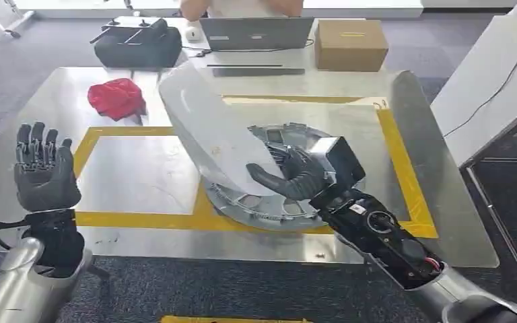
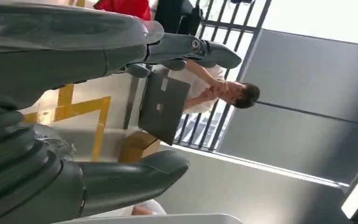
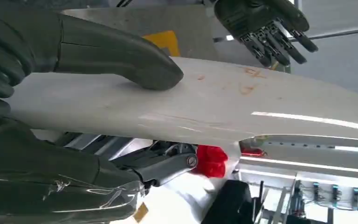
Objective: Take the parts from the cabinet and place them on the table.
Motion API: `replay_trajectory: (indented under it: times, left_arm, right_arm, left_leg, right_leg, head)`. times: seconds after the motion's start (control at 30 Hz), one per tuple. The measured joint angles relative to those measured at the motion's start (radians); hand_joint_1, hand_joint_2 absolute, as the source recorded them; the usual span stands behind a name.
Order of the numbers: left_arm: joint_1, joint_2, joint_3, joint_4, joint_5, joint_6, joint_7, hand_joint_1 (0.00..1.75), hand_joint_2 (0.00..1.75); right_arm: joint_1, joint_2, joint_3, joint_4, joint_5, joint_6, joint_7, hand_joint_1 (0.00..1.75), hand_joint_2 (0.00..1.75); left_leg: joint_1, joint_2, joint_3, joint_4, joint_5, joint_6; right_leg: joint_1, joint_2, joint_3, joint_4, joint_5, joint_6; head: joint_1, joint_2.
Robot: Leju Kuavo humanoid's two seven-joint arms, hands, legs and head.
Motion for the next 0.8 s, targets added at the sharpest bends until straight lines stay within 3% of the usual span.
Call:
replay_trajectory:
  times: [0.03,0.07,0.1,0.17,0.2,0.23,0.27,0.3,0.37,0.4,0.43,0.47,0.53,0.57,0.6,0.7,0.73,0.77,0.8]
  left_arm:
    - [-0.004,0.0,0.0,0.0,0.0,-0.001,0.0,0.0,1.75]
    - [-0.01,-0.001,0.0,0.001,0.0,-0.003,-0.002,0.0,1.75]
    - [-0.013,-0.004,0.0,0.002,0.0,-0.005,-0.003,0.0,1.75]
    - [-0.012,-0.005,0.0,0.004,0.0,-0.005,-0.003,0.0,1.75]
    - [-0.012,-0.006,0.0,0.005,0.0,-0.005,-0.003,0.0,1.75]
    - [-0.013,-0.008,0.0,0.006,0.0,-0.005,-0.004,0.0,1.75]
    - [-0.015,-0.009,0.0,0.006,0.001,-0.005,-0.005,0.0,1.75]
    - [-0.017,-0.01,-0.001,0.006,0.001,-0.005,-0.006,0.0,1.75]
    - [-0.016,-0.014,-0.001,0.01,0.001,-0.005,-0.007,0.0,1.75]
    - [-0.016,-0.015,-0.002,0.013,0.002,-0.005,-0.007,0.0,1.75]
    - [-0.015,-0.016,-0.002,0.015,0.002,-0.005,-0.007,0.0,1.75]
    - [-0.016,-0.017,-0.002,0.017,0.002,-0.005,-0.007,0.0,1.75]
    - [-0.018,-0.019,-0.002,0.018,0.002,-0.005,-0.008,0.0,1.75]
    - [-0.019,-0.021,-0.002,0.018,0.002,-0.005,-0.01,0.0,1.75]
    - [-0.023,-0.022,-0.002,0.02,0.002,-0.006,-0.013,0.0,1.75]
    - [-0.021,-0.023,-0.003,0.026,0.004,-0.006,-0.014,0.0,1.75]
    - [-0.024,-0.022,-0.003,0.027,0.004,-0.006,-0.015,0.0,1.75]
    - [-0.024,-0.022,-0.003,0.027,0.005,-0.006,-0.018,0.0,1.75]
    - [-0.03,-0.022,-0.003,0.027,0.005,-0.006,-0.018,0.0,1.75]
  right_arm:
    - [-0.006,0.0,0.004,0.0,0.001,0.002,-0.001,1.75,1.75]
    - [-0.015,0.001,0.007,0.002,0.001,0.006,-0.003,1.75,1.75]
    - [-0.024,0.001,0.01,0.003,0.001,0.009,-0.003,1.75,1.75]
    - [-0.036,0.003,0.016,0.008,0.002,0.013,-0.008,1.75,1.75]
    - [-0.039,0.005,0.019,0.011,0.002,0.015,-0.01,1.75,1.75]
    - [-0.044,0.005,0.021,0.016,0.002,0.017,-0.013,1.75,1.75]
    - [-0.05,0.005,0.024,0.019,0.002,0.018,-0.015,1.75,1.75]
    - [-0.057,0.005,0.027,0.024,0.004,0.019,-0.02,1.75,1.75]
    - [-0.066,0.005,0.034,0.035,0.006,0.022,-0.024,1.75,1.75]
    - [-0.068,0.007,0.038,0.042,0.006,0.024,-0.027,1.75,1.75]
    - [-0.069,0.008,0.041,0.047,0.006,0.027,-0.028,1.75,1.75]
    - [-0.073,0.009,0.045,0.052,0.006,0.029,-0.028,1.75,1.75]
    - [-0.088,0.013,0.051,0.062,0.007,0.031,-0.032,1.75,1.75]
    - [-0.098,0.013,0.053,0.067,0.008,0.031,-0.035,1.75,1.75]
    - [-0.104,0.016,0.056,0.075,0.008,0.033,-0.038,1.75,1.75]
    - [-0.123,0.027,0.065,0.093,0.015,0.045,-0.045,1.75,1.75]
    - [-0.128,0.031,0.068,0.098,0.018,0.05,-0.048,1.75,1.75]
    - [-0.135,0.035,0.071,0.105,0.02,0.052,-0.05,1.75,1.75]
    - [-0.143,0.041,0.074,0.114,0.022,0.052,-0.054,1.75,1.75]
  left_leg:
    - [0.001,0.01,0.052,-0.098,0.04,0.001]
    - [-0.002,0.028,0.084,-0.158,0.041,-0.001]
    - [-0.007,0.018,0.084,-0.163,0.041,0.01]
    - [-0.01,0.012,0.083,-0.159,0.036,0.021]
    - [-0.011,0.008,0.083,-0.16,0.036,0.029]
    - [-0.005,0.006,0.089,-0.167,0.039,0.037]
    - [-0.006,0.004,0.092,-0.166,0.037,0.041]
    - [-0.007,0.001,0.093,-0.166,0.035,0.049]
    - [-0.011,-0.005,0.093,-0.166,0.033,0.052]
    - [-0.014,-0.009,0.094,-0.166,0.032,0.054]
    - [-0.017,-0.015,0.097,-0.165,0.031,0.056]
    - [-0.019,-0.022,0.1,-0.165,0.03,0.057]
    - [-0.025,-0.032,0.109,-0.165,0.026,0.058]
    - [-0.022,-0.036,0.11,-0.166,0.024,0.057]
    - [-0.029,-0.039,0.105,-0.164,0.025,0.054]
    - [-0.021,-0.042,0.098,-0.167,0.031,0.04]
    - [-0.031,-0.043,0.098,-0.166,0.029,0.035]
    - [-0.028,-0.031,0.093,-0.152,0.014,0.029]
    - [-0.025,-0.02,0.067,-0.098,-0.017,0.019]
  right_leg:
    - [-0.001,-0.002,0.003,0.001,-0.003,0.005]
    - [0.006,-0.003,0.002,0.002,-0.008,0.012]
    - [0.008,-0.004,0.0,0.004,-0.009,0.018]
    - [0.007,-0.008,0.005,-0.001,-0.01,0.029]
    - [0.005,-0.012,0.009,-0.003,-0.012,0.035]
    - [0.001,-0.008,0.005,0.003,-0.022,0.043]
    - [0.001,0.001,-0.009,0.035,-0.045,0.043]
    - [0.001,0.006,-0.041,0.109,-0.084,0.042]
    - [0.006,0.014,-0.129,0.286,-0.151,0.042]
    - [0.007,0.015,-0.16,0.341,-0.16,0.041]
    - [0.007,0.016,-0.166,0.341,-0.142,0.038]
    - [0.008,0.016,-0.148,0.292,-0.102,0.032]
    - [0.016,0.023,-0.074,0.116,0.0,0.013]
    - [0.02,0.036,-0.048,0.045,0.02,-0.003]
    - [0.021,0.037,-0.034,0.034,0.018,-0.004]
    - [0.027,0.032,-0.025,0.011,0.011,-0.008]
    - [0.013,0.028,-0.015,-0.006,0.016,-0.008]
    - [0.011,0.024,-0.009,-0.013,0.02,-0.008]
    - [0.008,0.022,-0.008,-0.015,0.022,-0.013]
  head:
    - [-0.005,0.0]
    - [-0.013,0.0]
    - [-0.015,0.0]
    - [0.003,0.0]
    - [0.002,0.0]
    - [0.004,0.0]
    - [0.01,0.0]
    - [0.021,0.0]
    - [0.037,0.0]
    - [0.041,0.0]
    - [0.042,0.0]
    - [0.045,0.0]
    - [0.051,0.0]
    - [0.055,0.0]
    - [0.043,0.0]
    - [0.058,0.0]
    - [0.055,0.0]
    - [0.056,0.0]
    - [0.041,0.0]
